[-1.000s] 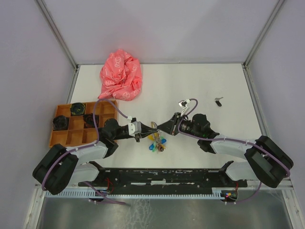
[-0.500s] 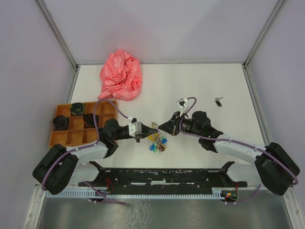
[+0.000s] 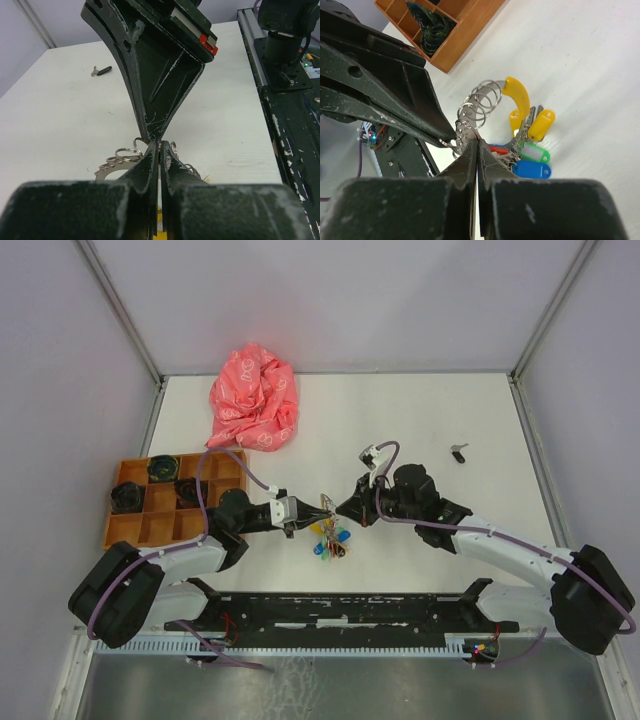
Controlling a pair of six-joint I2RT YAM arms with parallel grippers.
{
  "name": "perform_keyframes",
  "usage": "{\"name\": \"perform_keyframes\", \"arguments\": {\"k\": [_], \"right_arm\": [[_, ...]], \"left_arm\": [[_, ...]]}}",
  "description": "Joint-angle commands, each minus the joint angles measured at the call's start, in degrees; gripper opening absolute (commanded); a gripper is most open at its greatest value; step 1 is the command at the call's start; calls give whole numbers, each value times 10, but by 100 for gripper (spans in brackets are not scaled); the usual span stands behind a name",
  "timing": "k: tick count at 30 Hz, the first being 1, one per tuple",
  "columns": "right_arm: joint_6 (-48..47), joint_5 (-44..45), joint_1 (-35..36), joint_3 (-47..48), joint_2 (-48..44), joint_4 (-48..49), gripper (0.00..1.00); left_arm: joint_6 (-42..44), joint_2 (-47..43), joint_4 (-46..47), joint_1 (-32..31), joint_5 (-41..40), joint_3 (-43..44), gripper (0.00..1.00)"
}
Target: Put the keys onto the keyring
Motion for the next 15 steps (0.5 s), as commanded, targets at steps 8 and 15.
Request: {"name": "perform_keyframes", "arguments": {"k": [8,15], "right_arm": [[-31,29,9,26,-23,-28,2],[32,66,9,10,-34,9,23]], "left_arm": [[26,-9,29,0,0,8,3],[26,-9,31,0,2,8,3]]}}
